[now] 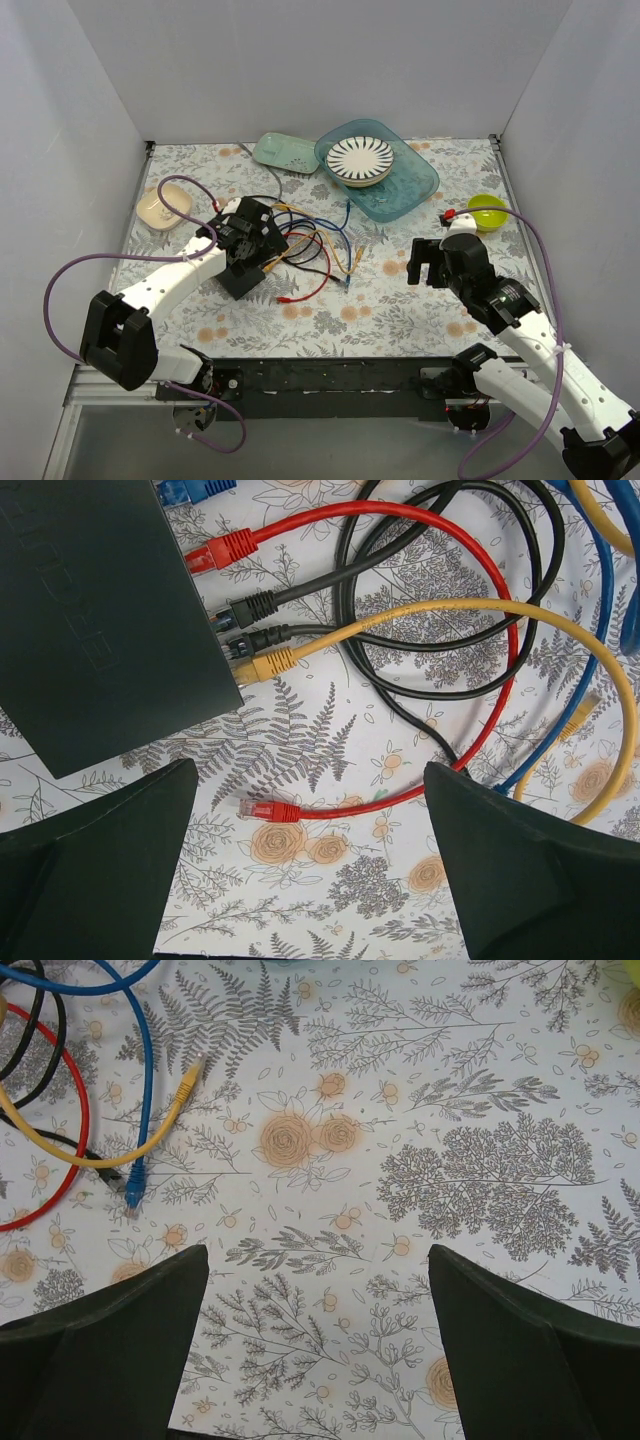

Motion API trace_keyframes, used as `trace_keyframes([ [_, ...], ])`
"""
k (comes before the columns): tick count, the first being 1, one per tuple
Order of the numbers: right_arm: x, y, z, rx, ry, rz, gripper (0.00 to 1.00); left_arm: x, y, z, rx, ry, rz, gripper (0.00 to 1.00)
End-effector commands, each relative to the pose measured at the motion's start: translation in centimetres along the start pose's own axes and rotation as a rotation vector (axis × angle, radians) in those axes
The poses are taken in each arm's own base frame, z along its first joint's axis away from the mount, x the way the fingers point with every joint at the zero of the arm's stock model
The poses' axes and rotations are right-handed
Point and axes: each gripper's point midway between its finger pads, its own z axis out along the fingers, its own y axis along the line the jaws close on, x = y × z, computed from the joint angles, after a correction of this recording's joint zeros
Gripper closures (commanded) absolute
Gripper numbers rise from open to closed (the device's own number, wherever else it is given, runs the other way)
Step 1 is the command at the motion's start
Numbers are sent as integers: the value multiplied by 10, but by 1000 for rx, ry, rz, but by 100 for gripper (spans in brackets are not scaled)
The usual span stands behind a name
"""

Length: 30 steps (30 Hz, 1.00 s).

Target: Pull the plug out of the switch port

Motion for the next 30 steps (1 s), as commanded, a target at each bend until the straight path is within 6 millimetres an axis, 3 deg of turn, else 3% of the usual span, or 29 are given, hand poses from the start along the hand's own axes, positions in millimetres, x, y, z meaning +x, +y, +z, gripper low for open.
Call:
trace_keyframes([
  [1,-23,15,-5,-60,-52,26,2,-4,0,-10,24,-27,-8,2],
  [6,-35,44,-8,-205,-96,118,2,-21,2,-18,19,-113,-18,2],
  [12,-16,65,0,-295,9,139,1,-36,2,-18,-40,-149,-54,2],
  [16,3,52,7,-214,118,75,1,-37,27,-3,-180,-121,-158,2],
  [20,6,40,14,-143,137,14,1,-31,53,14,-244,-52,-295,2],
  [21,5,39,15,-141,133,0,1,-39,63,18,-257,-57,-356,2],
  [27,3,55,16,-223,133,12,2,-59,105,29,-316,-76,-574,2],
  [30,6,60,18,-246,145,19,2,-57,119,40,-377,-62,-645,2],
])
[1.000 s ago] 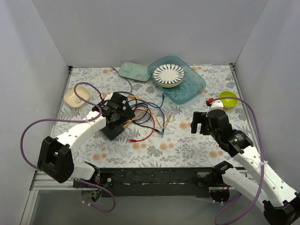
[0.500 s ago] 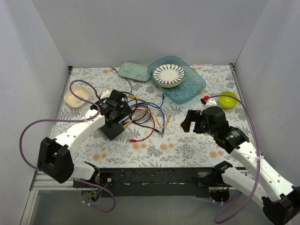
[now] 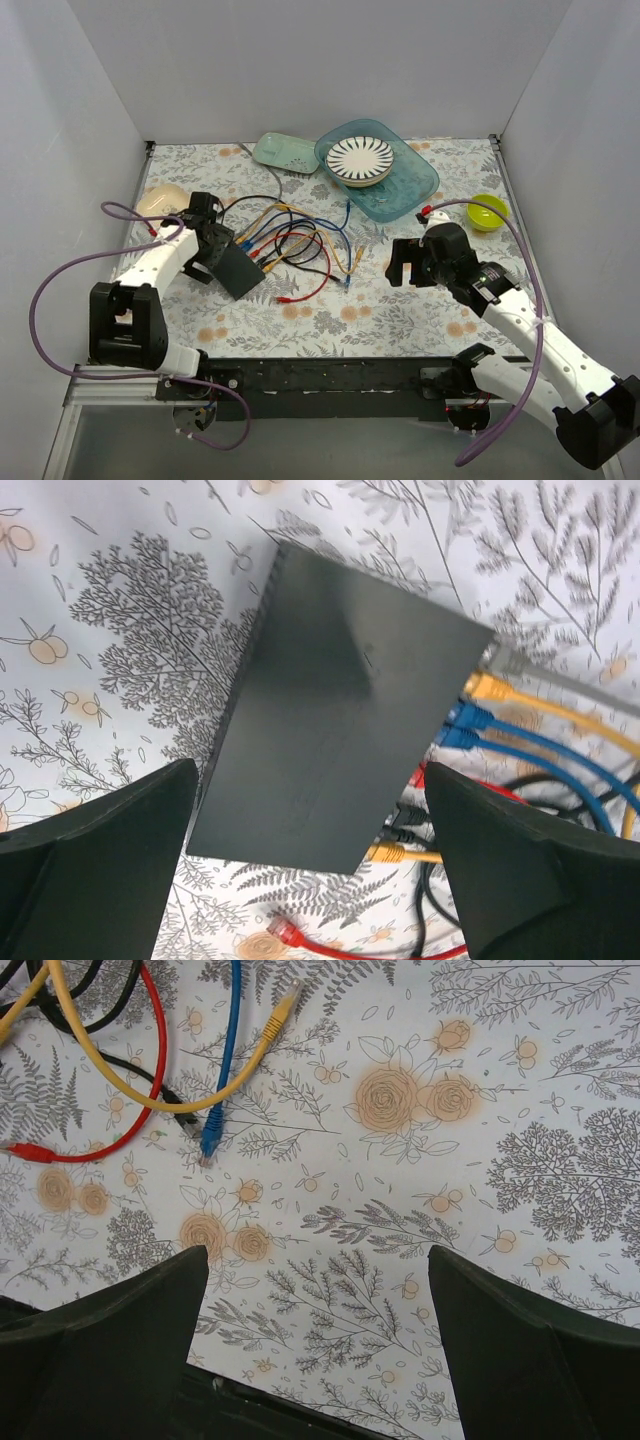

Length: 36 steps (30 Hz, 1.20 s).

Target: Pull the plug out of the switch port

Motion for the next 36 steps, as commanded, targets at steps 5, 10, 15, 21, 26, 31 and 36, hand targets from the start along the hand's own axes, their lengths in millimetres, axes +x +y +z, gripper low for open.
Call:
trace_keyframes([
  [5,-22,18,-2,-73,-43,-25,2,12,9,25,-66,80,-107,2],
  [10,-23,27,5,-101,-36,-32,2,28,29,42,-126,124,-18,2],
  [15,-51,50,16,-162,-66,-22,2,47,36,56,-109,202,121,8],
  [21,-94,95,17,-284,-118,-73,8,70,24,54,1,270,297,39],
  [26,-120,125,27,-334,-131,-100,22,80,21,47,80,292,348,53],
  [31,-135,172,48,-406,-101,-158,30,95,24,32,122,315,428,55],
  [36,-107,189,115,-398,58,-192,49,93,32,17,136,306,414,53],
])
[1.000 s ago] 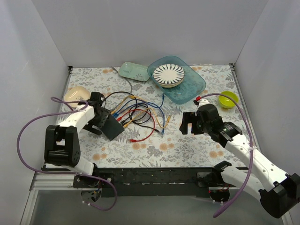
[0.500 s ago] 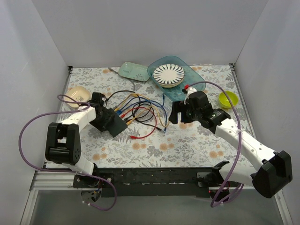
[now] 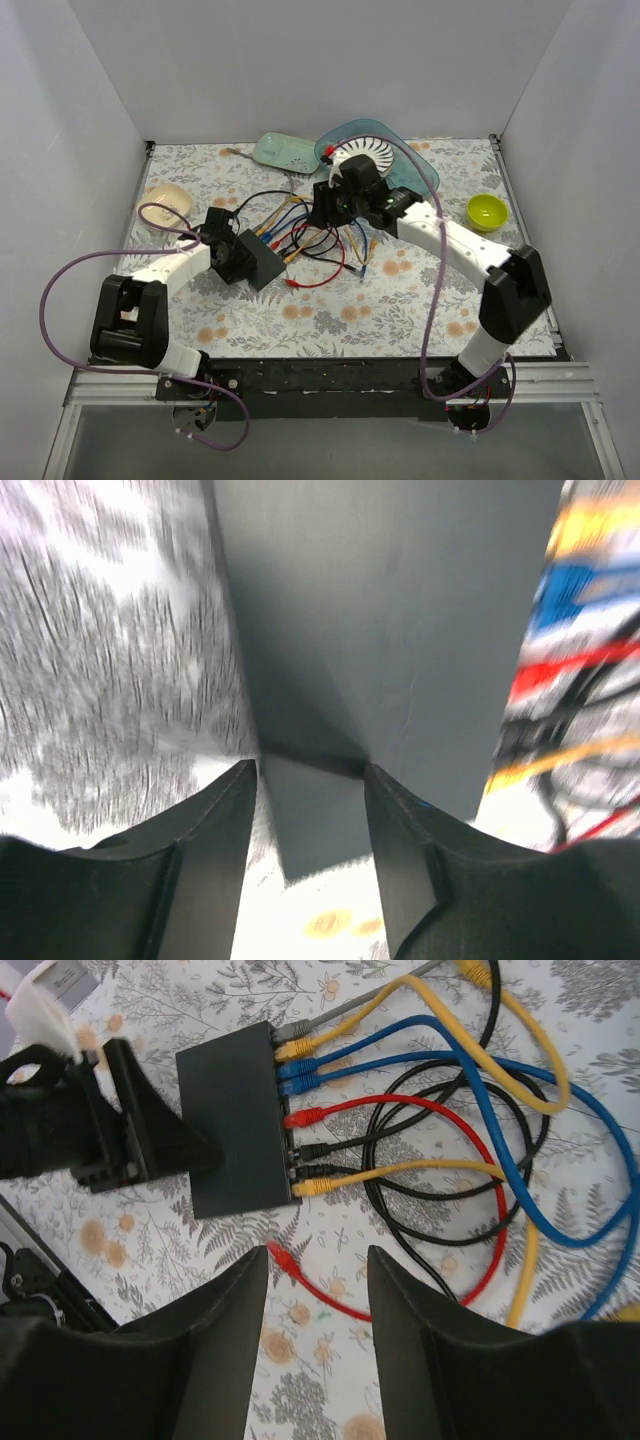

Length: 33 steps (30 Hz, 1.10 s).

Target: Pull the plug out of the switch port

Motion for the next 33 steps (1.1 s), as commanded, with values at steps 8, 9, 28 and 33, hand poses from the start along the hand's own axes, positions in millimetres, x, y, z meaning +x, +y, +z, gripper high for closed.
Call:
trace_keyframes([
  [8,42,-19,113,19,204,-34,64,36,30,-46,-31,83,62,47],
  [9,38,-18,118,18,199,-37,64,35,24,-51,-8,81,70,47],
  [28,150,-21,133,82,515,-80,59,98,38,-21,-15,338,21,49],
  [33,197,6,106,63,610,-129,59,90,38,-17,-59,313,10,48],
])
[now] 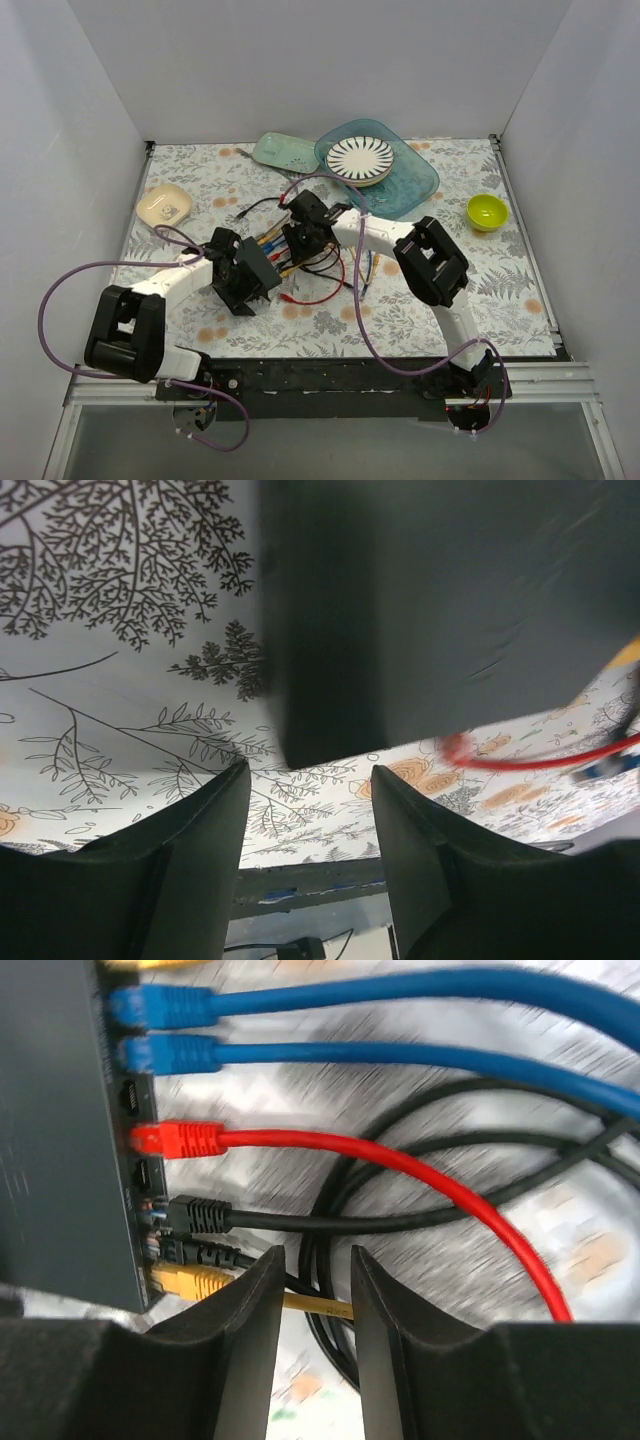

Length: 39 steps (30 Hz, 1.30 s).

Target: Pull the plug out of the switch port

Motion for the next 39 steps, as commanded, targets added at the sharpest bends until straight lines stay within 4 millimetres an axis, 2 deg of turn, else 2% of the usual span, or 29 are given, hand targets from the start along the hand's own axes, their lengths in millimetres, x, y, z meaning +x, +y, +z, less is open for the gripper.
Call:
trace_keyframes([
  [1,79,39,-18,-36,197,-52,59,-10,5,6,-48,-39,-17,48],
  [3,91,58,-22,-67,212,-72,59,-11,6,9,-63,-38,-24,48],
  [5,95,77,-27,-95,216,-77,60,-13,7,12,-76,-37,-40,48],
  [9,93,106,-37,-146,217,-107,62,-21,12,21,-112,-46,-69,48],
  [11,80,109,-48,-124,189,-122,62,-31,13,22,-122,-58,-96,48],
  [12,71,101,-52,-69,158,-124,62,-36,13,21,-123,-67,-106,48],
  [18,-11,88,-125,21,-132,-135,59,-71,-2,-13,-90,-216,-134,48],
  [19,-20,84,-131,25,-161,-127,57,-73,-4,-17,-86,-233,-139,48],
  [21,-43,64,-136,42,-213,-72,57,-72,-8,-26,-55,-248,-162,48],
  [22,-51,55,-135,45,-224,-50,57,-70,-8,-28,-45,-247,-168,48],
  [23,-63,33,-135,65,-240,-5,57,-65,-10,-29,-25,-236,-172,48],
  [25,-82,18,-120,52,-263,38,59,-57,-7,-32,2,-234,-194,48],
  [26,-92,-1,-116,63,-273,72,60,-54,-5,-32,9,-227,-199,48],
  [27,-102,-7,-98,52,-269,82,62,-49,0,-32,10,-224,-205,48],
  [29,-118,-28,-82,65,-267,117,67,-44,6,-30,-6,-213,-213,48],
  [30,-128,-27,-62,28,-252,118,68,-38,12,-29,-17,-200,-215,48],
  [32,-136,-38,-47,32,-229,145,71,-35,16,-28,-20,-194,-222,48],
  [33,-130,-42,-27,18,-192,161,71,-32,17,-28,-15,-190,-223,48],
  [34,-141,-43,-28,5,-216,172,72,-28,21,-25,-22,-181,-224,48],
  [35,-141,-43,-23,-5,-215,189,73,-25,24,-24,-26,-171,-233,48],
  [39,-125,-41,0,-50,-172,211,75,-12,33,-12,-31,-119,-251,48],
])
